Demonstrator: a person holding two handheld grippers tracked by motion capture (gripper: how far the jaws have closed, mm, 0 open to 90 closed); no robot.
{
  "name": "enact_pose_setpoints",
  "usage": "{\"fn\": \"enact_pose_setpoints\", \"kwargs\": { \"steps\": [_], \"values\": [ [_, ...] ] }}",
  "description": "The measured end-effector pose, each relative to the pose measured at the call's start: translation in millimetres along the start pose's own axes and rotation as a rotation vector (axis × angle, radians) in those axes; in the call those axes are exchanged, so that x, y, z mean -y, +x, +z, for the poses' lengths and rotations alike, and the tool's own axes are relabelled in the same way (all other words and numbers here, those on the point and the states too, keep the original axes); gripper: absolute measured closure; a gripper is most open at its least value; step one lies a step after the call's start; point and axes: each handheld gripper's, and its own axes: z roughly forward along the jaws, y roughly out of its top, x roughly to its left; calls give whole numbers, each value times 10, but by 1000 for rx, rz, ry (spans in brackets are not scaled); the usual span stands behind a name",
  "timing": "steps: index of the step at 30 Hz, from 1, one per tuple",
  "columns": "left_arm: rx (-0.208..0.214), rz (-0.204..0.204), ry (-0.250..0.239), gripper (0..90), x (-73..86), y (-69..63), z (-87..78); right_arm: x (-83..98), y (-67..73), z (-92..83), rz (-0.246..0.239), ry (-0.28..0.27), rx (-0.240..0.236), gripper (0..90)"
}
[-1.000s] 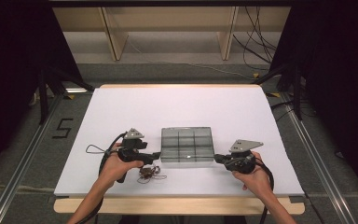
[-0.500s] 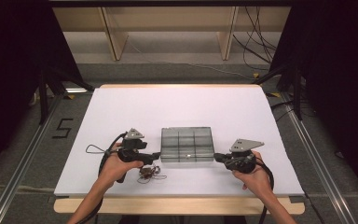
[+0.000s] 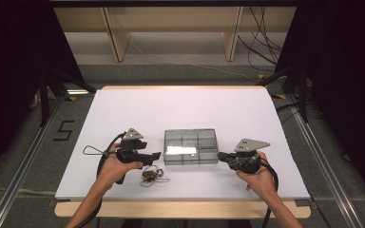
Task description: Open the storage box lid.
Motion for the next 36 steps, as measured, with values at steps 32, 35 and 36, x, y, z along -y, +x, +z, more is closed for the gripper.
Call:
{"fn": "enact_pose_setpoints", "kwargs": {
  "steps": [32, 35, 36],
  "values": [
    [-18, 3, -28, 268, -24, -56, 68, -251, -11, 21, 14, -72, -8, 875],
    [-19, 7, -23, 268, -22, -52, 65, -280, -40, 20, -6, -78, 0, 875],
    [-19, 9, -22, 268, -22, -52, 65, -293, -43, 17, -3, -78, 2, 875]
  ]
}}
